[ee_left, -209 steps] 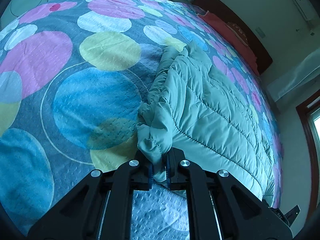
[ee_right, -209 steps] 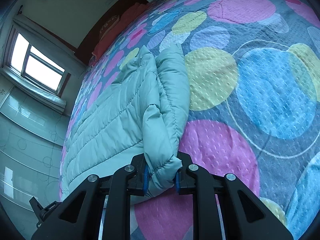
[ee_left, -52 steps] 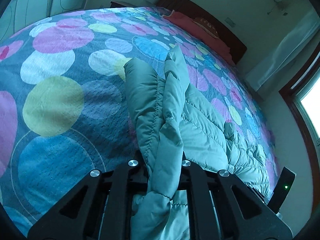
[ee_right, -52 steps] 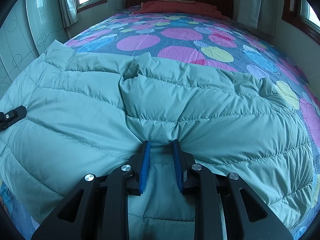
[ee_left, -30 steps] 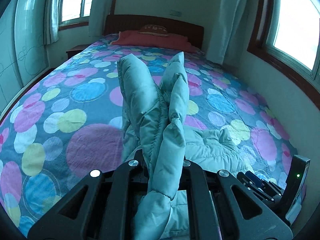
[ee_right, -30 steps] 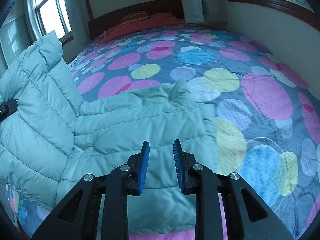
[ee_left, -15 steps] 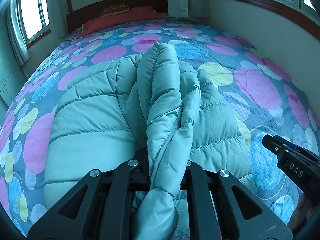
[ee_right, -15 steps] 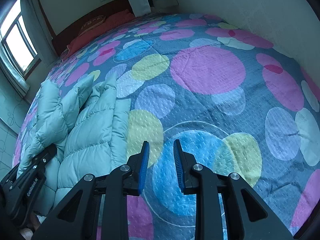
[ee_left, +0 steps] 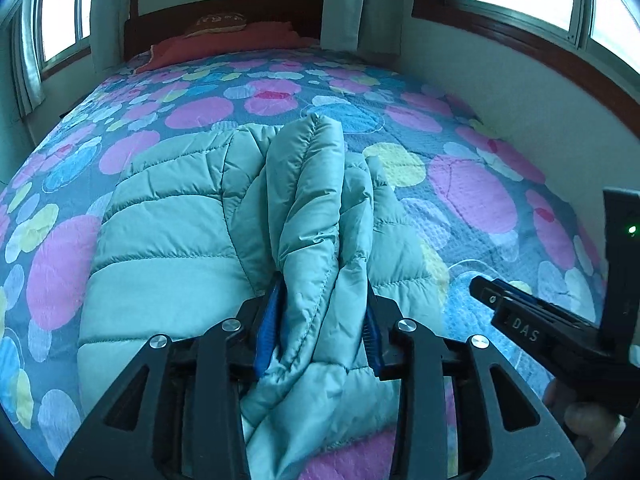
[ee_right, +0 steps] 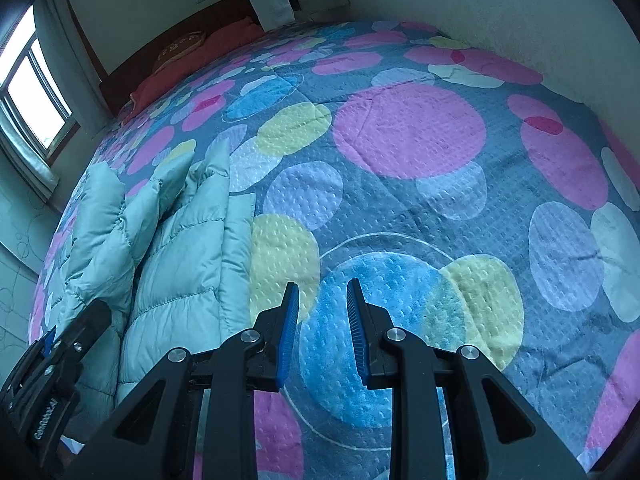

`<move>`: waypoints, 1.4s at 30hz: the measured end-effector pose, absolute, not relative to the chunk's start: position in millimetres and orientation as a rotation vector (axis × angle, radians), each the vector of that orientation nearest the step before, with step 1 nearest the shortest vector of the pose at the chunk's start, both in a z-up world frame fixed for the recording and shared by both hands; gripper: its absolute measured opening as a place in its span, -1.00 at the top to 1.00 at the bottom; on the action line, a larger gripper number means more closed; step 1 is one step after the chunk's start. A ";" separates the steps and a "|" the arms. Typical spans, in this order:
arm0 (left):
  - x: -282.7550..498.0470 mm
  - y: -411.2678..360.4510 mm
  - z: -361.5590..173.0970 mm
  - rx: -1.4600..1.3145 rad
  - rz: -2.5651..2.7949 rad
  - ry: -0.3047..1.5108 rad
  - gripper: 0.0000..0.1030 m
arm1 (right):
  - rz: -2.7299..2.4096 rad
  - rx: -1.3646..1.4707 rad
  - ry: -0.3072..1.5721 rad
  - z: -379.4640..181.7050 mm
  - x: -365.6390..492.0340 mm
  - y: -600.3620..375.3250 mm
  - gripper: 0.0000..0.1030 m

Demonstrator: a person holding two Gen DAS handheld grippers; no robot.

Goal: Fold large clothes
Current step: 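Grasp the jacket fabric with the right tool while the left tool holds the sleeve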

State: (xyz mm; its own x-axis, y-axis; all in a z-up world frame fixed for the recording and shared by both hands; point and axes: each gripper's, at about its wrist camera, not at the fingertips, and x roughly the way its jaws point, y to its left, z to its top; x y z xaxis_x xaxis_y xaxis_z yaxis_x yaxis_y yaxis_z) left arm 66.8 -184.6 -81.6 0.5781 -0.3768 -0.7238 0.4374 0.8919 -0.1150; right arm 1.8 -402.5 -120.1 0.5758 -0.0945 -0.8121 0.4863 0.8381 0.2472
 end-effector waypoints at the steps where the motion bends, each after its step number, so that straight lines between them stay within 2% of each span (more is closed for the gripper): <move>1: 63.6 -179.2 -76.2 0.055 -0.488 0.821 0.24 | -0.353 0.478 0.897 -118.2 0.7 -401.0 0.50; 5: 57.6 -151.5 -57.9 -0.025 -0.494 0.793 0.17 | -0.334 0.487 0.885 -110.7 -2.7 -395.4 0.50; 8: 62.1 -116.4 -50.6 -0.152 -0.489 0.798 0.03 | -0.312 0.496 0.871 -103.0 -1.9 -388.4 0.50; 13: 84.6 -53.5 -60.7 -0.279 -0.380 0.791 -0.02 | -0.255 0.522 0.841 -89.8 5.3 -370.8 0.49; 14: 89.6 -41.9 -65.4 -0.307 -0.360 0.800 -0.02 | -0.243 0.519 0.837 -87.2 8.3 -365.6 0.44; 15: 95.4 -29.1 -71.6 -0.342 -0.335 0.807 -0.02 | -0.233 0.517 0.833 -84.9 11.5 -360.5 0.15; 16: 101.1 -17.5 -78.1 -0.375 -0.313 0.814 -0.02 | -0.224 0.517 0.825 -83.0 14.0 -356.9 -0.04; 23: 121.5 25.9 -125.5 -0.638 -0.290 0.905 -0.03 | -0.094 0.630 0.806 -81.8 45.1 -331.2 -0.07; 29: 120.1 12.8 -137.6 -0.629 -0.335 0.916 -0.10 | -0.027 0.667 0.861 -97.7 69.9 -311.0 -0.07; 30: 120.5 11.0 -136.9 -0.627 -0.344 0.915 -0.10 | -0.033 0.651 0.864 -99.2 72.2 -308.6 0.02; 31: 120.9 8.8 -135.4 -0.625 -0.355 0.915 -0.10 | -0.042 0.631 0.871 -100.2 74.3 -307.4 0.39; 33: 121.1 5.0 -130.5 -0.627 -0.379 0.916 -0.10 | -0.031 0.623 0.878 -101.1 77.3 -310.6 0.68; 34: 120.6 2.8 -127.0 -0.627 -0.393 0.912 -0.10 | -0.028 0.634 0.870 -99.4 76.0 -314.8 0.77; 39: 117.1 -13.0 -114.0 -0.577 -0.446 0.878 -0.10 | -0.067 0.609 0.834 -88.4 65.7 -338.5 0.82; 42: 121.0 -32.3 -119.5 -0.508 -0.448 0.922 -0.10 | -0.095 0.615 0.846 -98.1 61.9 -355.3 0.82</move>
